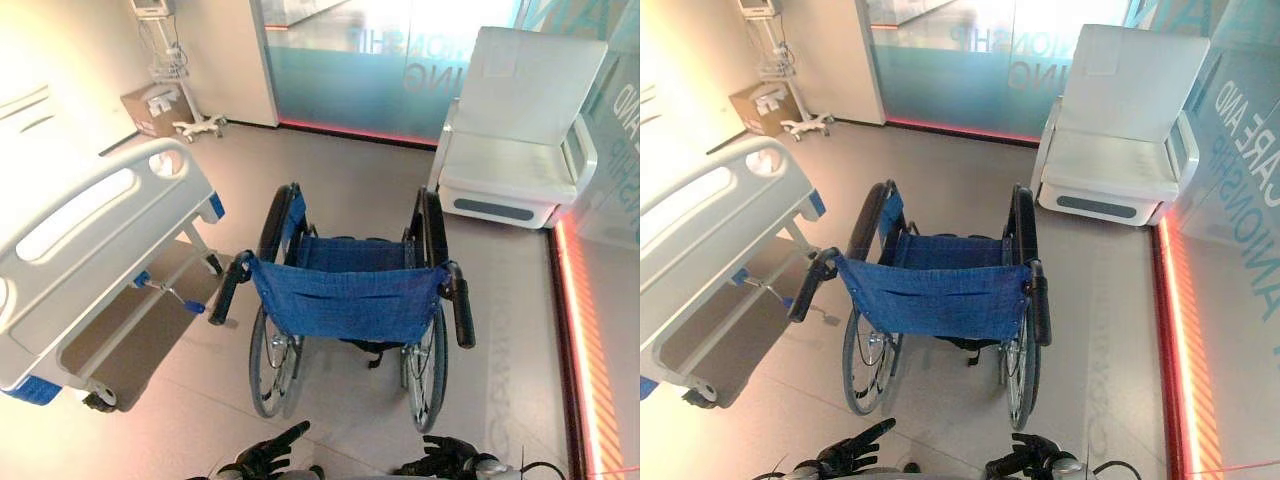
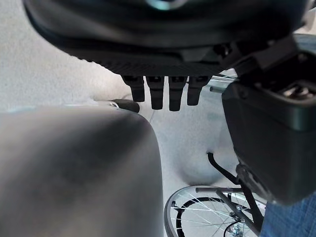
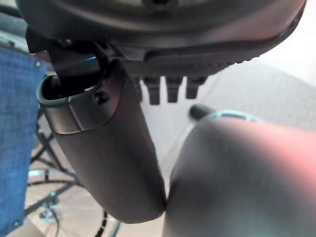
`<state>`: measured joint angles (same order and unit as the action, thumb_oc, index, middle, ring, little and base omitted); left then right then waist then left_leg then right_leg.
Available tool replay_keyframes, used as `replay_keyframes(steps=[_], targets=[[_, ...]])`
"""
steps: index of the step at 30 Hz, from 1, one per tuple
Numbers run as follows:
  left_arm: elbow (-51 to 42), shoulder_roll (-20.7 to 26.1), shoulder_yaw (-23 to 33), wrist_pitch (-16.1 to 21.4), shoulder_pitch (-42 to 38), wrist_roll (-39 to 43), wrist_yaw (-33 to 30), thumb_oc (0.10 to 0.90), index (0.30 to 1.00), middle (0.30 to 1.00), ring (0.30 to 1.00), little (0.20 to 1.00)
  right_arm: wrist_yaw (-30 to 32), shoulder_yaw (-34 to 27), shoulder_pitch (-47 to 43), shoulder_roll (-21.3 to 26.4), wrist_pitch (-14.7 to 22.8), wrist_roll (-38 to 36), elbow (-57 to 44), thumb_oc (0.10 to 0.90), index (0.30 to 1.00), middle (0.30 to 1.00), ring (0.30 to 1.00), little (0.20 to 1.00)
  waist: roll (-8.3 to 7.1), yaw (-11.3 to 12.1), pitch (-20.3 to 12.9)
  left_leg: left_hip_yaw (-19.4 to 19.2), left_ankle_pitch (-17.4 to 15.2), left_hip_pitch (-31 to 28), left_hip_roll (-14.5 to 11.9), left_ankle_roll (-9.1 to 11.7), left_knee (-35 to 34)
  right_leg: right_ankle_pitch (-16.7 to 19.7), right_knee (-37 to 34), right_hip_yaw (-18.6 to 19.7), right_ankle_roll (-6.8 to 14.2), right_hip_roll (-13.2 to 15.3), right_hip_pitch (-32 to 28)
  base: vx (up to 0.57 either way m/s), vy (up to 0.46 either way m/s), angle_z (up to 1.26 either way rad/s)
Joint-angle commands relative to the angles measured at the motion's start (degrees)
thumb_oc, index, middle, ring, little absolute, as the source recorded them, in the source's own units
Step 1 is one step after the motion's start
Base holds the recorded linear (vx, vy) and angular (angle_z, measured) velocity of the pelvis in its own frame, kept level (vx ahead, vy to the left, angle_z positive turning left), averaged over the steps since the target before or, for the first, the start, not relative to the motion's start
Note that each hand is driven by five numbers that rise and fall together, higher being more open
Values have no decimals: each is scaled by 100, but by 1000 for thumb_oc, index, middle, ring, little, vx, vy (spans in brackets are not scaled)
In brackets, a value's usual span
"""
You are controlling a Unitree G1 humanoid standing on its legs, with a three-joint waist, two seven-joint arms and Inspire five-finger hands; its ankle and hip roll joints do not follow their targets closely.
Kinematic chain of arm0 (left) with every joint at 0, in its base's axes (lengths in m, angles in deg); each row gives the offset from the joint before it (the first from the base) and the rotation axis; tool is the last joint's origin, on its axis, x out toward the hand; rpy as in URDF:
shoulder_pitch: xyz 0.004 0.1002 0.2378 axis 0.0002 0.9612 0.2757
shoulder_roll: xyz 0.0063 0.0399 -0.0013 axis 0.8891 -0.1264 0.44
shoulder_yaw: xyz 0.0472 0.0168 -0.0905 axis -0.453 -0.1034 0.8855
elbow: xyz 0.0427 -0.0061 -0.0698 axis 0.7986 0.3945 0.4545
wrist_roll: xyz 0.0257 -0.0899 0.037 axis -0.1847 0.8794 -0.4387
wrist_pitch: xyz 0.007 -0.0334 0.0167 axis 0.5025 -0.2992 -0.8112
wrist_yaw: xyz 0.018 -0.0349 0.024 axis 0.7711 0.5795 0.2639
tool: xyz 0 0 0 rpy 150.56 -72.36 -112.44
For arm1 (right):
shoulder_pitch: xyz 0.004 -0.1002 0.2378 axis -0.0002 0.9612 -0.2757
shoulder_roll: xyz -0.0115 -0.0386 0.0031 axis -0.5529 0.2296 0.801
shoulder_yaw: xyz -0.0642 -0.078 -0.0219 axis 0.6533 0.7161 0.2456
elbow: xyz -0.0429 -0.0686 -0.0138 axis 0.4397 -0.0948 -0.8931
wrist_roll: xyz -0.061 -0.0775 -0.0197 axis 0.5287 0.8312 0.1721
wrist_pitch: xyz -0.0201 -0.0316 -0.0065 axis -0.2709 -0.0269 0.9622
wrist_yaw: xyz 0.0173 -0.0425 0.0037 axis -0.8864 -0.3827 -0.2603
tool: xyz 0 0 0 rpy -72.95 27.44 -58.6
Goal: Push the wheelchair next to the bed
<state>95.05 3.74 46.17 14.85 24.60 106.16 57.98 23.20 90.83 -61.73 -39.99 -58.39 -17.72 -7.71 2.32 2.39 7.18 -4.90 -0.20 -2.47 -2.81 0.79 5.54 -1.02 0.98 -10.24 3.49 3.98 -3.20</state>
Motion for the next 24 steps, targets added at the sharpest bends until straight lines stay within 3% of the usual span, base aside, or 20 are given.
replay_keyframes(steps=[1,6,9,17,22,24], targets=[[-101,-134,-34,306,-333,15,-32,800,900,900,900,900,-21,162,-205,105,18,54,174,800,900,900,900,900,-451,-34,4,-30,-509,402,446,-56,776,57,11,61,-156,155,-212,-90,106,-6],[55,-93,50,266,-373,-62,-103,800,900,900,900,900,18,92,-155,16,117,-120,309,800,900,900,900,900,-296,-168,-122,-12,-239,-189,372,-88,-321,118,13,45,-66,-20,-105,-27,76,-5],[100,-78,98,258,-353,28,-192,800,900,900,900,900,4,76,-139,-37,163,-148,336,800,900,900,900,900,-265,-165,-149,-22,-164,-395,406,-84,-614,208,-92,-33,5,-24,-154,13,61,5],[176,7,242,251,-336,160,-451,800,900,900,900,900,300,-93,-101,-40,67,-597,308,800,900,900,900,900,-247,-185,-150,-107,-12,-563,426,-96,-992,315,-217,-84,86,-28,-204,1,56,6],[225,361,645,298,-328,304,-930,800,900,900,900,900,647,-572,-95,293,20,-895,305,800,900,900,900,900,-291,-189,-98,-230,-46,-647,421,-103,-974,365,-256,-60,143,-15,-260,12,12,5],[209,683,910,337,-356,295,-1229,800,900,900,900,900,745,-859,-111,640,-10,-978,288,800,900,900,900,900,-317,-179,-67,-278,-55,-669,408,-103,-977,383,-278,-62,166,-19,-281,0,0,0]])
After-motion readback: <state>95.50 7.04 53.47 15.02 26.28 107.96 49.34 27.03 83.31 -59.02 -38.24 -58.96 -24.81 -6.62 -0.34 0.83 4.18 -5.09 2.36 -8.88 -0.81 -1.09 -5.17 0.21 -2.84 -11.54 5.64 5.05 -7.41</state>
